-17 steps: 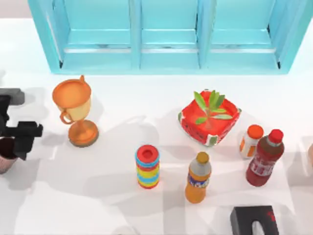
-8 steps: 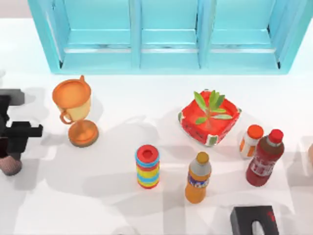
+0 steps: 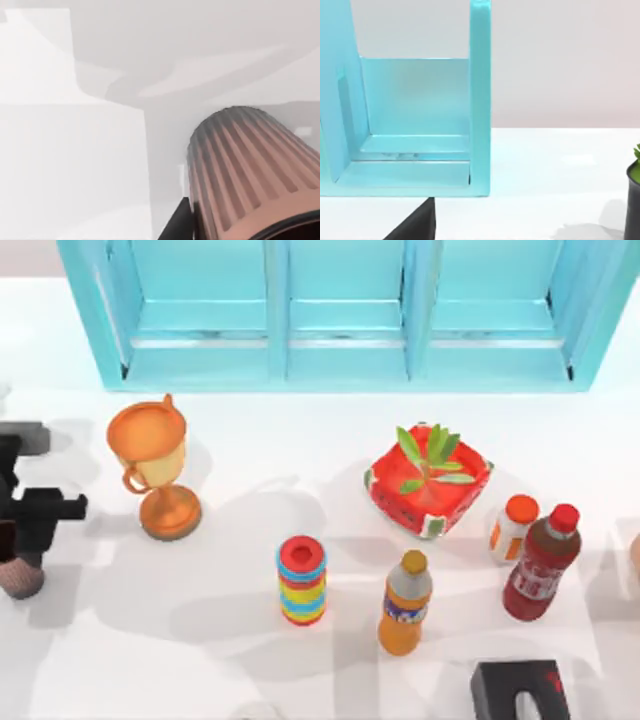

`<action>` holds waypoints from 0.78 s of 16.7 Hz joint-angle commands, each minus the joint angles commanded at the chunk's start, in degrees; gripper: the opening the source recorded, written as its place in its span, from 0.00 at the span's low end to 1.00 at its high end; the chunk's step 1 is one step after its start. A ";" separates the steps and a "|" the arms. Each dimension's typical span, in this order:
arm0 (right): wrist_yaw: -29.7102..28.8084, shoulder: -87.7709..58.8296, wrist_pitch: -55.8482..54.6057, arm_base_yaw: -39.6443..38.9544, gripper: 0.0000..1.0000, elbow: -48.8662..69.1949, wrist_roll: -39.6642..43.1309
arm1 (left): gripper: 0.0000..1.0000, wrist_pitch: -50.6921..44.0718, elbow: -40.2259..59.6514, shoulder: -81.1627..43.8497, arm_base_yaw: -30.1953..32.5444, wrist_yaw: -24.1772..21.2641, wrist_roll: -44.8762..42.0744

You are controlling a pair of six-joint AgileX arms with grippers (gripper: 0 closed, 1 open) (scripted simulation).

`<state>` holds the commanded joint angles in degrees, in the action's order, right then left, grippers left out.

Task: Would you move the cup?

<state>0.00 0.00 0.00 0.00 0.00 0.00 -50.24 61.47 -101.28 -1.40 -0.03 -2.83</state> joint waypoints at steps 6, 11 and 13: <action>0.00 0.00 0.00 0.00 1.00 0.00 0.00 | 0.00 -8.29 13.02 -6.45 -12.88 -0.97 -13.04; 0.00 0.00 0.00 0.00 1.00 0.00 0.00 | 0.00 -18.27 29.85 -13.00 -31.76 -2.08 -31.90; 0.00 0.00 0.00 0.00 1.00 0.00 0.00 | 0.00 -20.76 34.24 -14.28 -36.21 -2.51 -36.33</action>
<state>0.00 0.00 0.00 0.00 0.00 0.00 -71.00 95.72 -115.56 -37.60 -2.54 -39.16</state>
